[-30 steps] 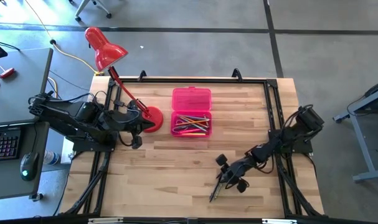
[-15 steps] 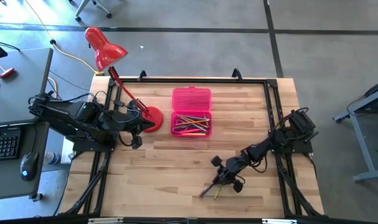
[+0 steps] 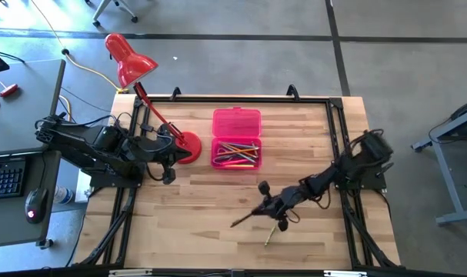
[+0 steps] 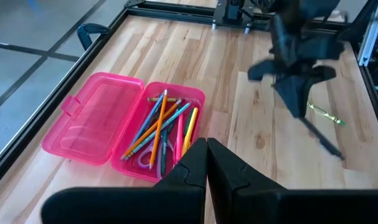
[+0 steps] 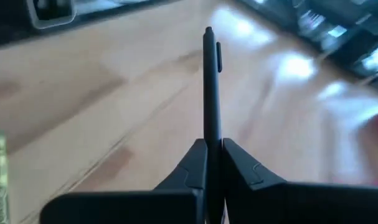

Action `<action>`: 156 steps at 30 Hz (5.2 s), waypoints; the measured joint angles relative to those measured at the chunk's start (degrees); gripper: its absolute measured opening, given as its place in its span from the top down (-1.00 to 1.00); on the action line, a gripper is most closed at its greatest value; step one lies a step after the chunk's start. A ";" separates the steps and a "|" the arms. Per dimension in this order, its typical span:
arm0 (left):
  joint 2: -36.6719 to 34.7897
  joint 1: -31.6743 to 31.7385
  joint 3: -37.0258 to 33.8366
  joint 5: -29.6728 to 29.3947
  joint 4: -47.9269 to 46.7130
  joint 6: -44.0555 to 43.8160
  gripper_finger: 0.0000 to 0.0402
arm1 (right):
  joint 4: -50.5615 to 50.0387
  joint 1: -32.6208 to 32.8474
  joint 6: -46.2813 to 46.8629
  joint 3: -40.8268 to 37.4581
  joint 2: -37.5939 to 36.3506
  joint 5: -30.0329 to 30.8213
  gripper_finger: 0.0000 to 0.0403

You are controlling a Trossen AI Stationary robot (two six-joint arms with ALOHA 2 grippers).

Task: Pick & place school supplies into a supply box
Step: Put the black pen into the pink supply box, then put the yellow crayon into the pink supply box, then move the pink supply box to the center of the table

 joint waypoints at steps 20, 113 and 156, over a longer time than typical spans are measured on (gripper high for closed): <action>-0.02 -0.01 0.00 0.00 -0.06 0.00 0.80 | -29.62 -23.12 10.65 13.74 -3.84 11.46 0.92; 2.75 0.01 -0.04 1.41 -0.39 -1.08 0.80 | -20.45 -29.33 19.12 13.71 -0.09 11.92 0.94; 12.09 0.06 -0.02 -6.06 -0.54 -0.16 0.80 | -34.36 -11.50 16.52 13.79 0.86 -6.78 0.99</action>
